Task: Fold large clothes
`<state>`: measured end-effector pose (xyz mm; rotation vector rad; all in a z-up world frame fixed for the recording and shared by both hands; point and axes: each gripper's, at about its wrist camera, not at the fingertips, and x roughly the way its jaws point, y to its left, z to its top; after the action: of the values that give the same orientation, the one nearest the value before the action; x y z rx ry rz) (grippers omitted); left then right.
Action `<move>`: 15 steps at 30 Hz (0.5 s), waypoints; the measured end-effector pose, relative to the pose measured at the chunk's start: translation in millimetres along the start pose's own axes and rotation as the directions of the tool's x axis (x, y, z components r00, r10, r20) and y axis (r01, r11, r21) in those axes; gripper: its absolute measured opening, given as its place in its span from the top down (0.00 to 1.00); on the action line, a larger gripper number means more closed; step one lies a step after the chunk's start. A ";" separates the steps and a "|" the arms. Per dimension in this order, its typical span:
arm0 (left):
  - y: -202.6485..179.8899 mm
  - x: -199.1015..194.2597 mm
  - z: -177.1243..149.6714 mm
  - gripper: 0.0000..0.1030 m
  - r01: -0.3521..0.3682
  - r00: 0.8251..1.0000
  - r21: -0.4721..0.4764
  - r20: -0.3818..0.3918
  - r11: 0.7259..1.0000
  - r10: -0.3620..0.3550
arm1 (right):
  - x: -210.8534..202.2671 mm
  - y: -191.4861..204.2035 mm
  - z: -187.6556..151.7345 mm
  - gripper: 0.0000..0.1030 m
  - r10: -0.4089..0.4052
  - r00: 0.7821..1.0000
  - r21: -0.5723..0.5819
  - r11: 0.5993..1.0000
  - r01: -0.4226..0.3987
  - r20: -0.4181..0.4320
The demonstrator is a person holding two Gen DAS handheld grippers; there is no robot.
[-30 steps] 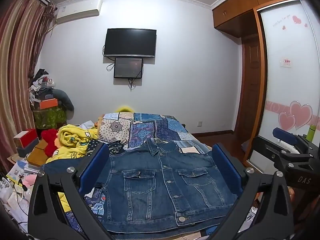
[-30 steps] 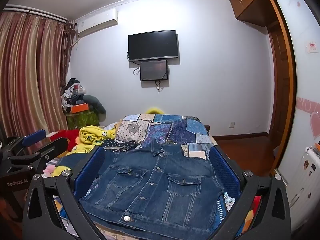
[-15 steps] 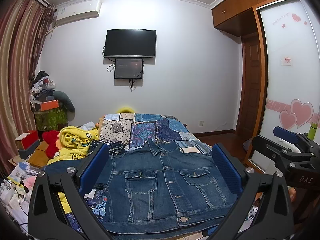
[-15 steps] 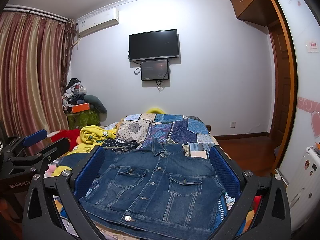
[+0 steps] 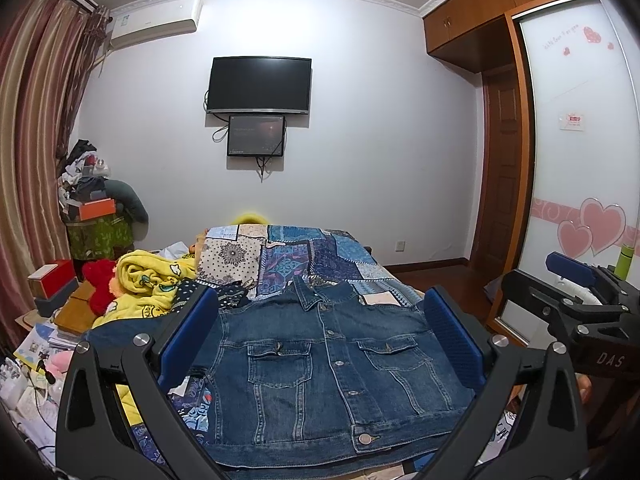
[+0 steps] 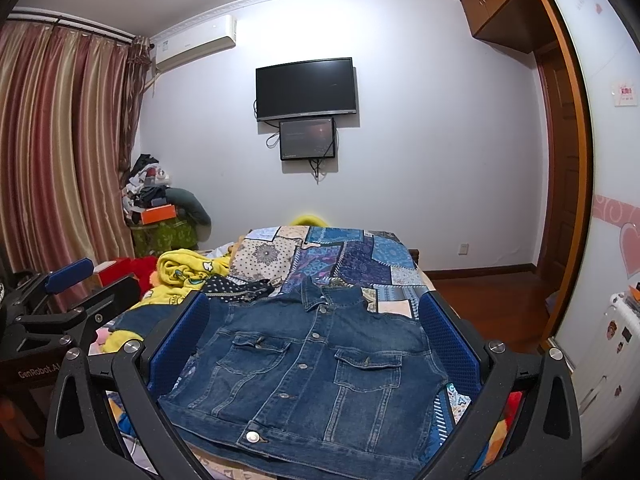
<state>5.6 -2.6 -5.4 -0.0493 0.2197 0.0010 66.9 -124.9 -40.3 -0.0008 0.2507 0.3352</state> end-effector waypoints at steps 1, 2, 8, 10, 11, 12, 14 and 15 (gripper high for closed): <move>0.0 0.0 0.0 0.00 -0.001 1.000 0.000 0.000 1.000 0.001 | -0.2 0.0 0.2 0.00 -0.001 1.000 0.000 1.000 0.001 0.000; 0.4 -0.3 -0.2 0.00 -0.001 1.000 -0.001 0.000 1.000 0.001 | 0.0 -0.1 0.3 0.00 -0.001 1.000 -0.001 1.000 0.001 0.000; 0.7 -0.6 0.0 0.00 -0.003 1.000 -0.002 0.003 1.000 0.003 | 0.1 -1.0 0.7 0.00 0.000 1.000 -0.001 1.000 0.000 0.000; 1.1 -0.4 -0.4 0.00 -0.006 1.000 -0.003 0.001 1.000 0.006 | 0.2 -1.4 0.9 0.00 0.001 1.000 0.000 1.000 -0.001 -0.002; 1.3 -0.4 -0.5 0.00 -0.007 1.000 -0.004 0.001 1.000 0.007 | 0.5 -2.2 1.5 0.00 0.002 1.000 0.002 1.000 -0.002 -0.003; 1.6 -0.4 -0.3 0.00 -0.007 1.000 -0.006 0.000 1.000 0.007 | 0.8 -1.9 2.0 0.00 0.003 1.000 0.001 1.000 -0.003 -0.004; 3.4 -0.9 0.0 0.00 -0.006 1.000 -0.010 0.000 1.000 0.006 | 0.9 -2.1 2.6 0.00 0.002 1.000 0.000 1.000 -0.002 -0.005; 3.5 -1.1 0.2 0.00 -0.007 1.000 -0.011 0.001 1.000 0.007 | 0.9 -2.1 2.3 0.00 0.002 1.000 0.000 1.000 -0.002 -0.004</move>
<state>4.5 1.0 -5.2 -0.0593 0.2188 0.0092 69.0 -126.5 -38.4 -0.0012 0.2551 0.3373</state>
